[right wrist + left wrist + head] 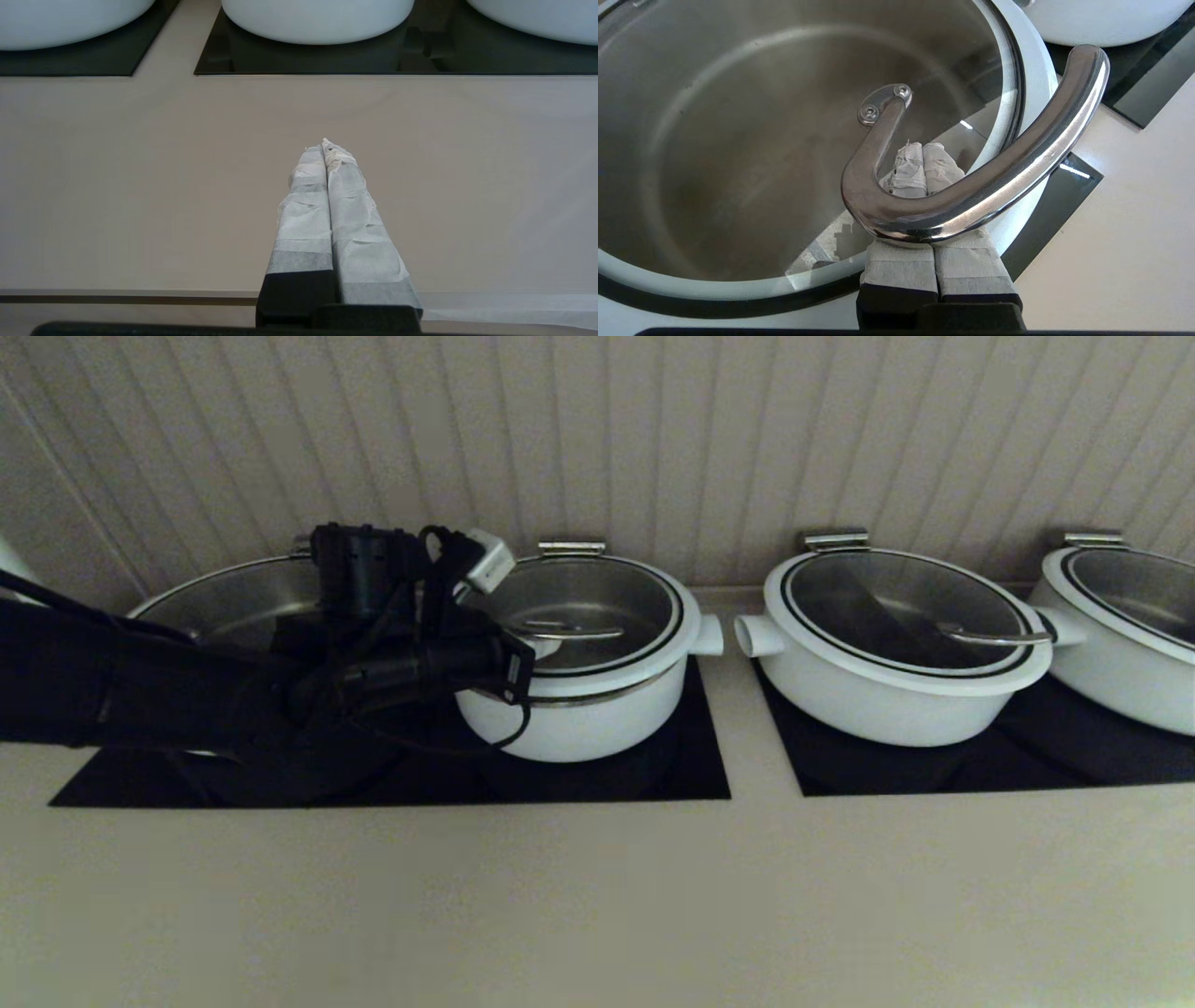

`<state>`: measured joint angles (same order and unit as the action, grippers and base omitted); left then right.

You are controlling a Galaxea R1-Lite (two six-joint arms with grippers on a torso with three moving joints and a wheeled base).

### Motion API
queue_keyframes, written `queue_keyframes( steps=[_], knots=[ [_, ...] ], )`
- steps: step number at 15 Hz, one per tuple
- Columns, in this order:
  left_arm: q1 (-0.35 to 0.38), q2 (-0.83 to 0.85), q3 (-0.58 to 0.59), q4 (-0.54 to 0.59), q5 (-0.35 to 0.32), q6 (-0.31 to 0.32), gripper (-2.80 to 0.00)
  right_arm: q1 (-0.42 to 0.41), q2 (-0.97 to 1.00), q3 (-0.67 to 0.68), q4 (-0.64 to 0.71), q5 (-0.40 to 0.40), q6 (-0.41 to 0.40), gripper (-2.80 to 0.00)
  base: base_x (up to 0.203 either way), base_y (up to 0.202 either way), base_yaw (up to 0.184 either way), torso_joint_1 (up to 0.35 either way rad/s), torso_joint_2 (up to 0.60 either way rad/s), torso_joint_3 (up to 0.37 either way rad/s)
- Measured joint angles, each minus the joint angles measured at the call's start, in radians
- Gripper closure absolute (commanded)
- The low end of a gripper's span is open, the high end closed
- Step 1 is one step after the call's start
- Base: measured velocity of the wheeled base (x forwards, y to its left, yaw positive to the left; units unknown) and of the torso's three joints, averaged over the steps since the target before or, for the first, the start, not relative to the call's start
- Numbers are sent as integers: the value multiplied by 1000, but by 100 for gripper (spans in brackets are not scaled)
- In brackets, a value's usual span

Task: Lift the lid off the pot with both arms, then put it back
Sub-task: Open the food pot lid a small opening with the left arm

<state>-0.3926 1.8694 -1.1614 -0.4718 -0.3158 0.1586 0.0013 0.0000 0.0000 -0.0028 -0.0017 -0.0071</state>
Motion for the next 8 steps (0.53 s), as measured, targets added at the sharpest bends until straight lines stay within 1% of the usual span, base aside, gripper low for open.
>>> queue_keyframes(
  steps=[8],
  knots=[
    [0,-4,-80,2,-1,0,0,0,0,0,3,0,-2,0,0,0,0,0,0,0]
  ],
)
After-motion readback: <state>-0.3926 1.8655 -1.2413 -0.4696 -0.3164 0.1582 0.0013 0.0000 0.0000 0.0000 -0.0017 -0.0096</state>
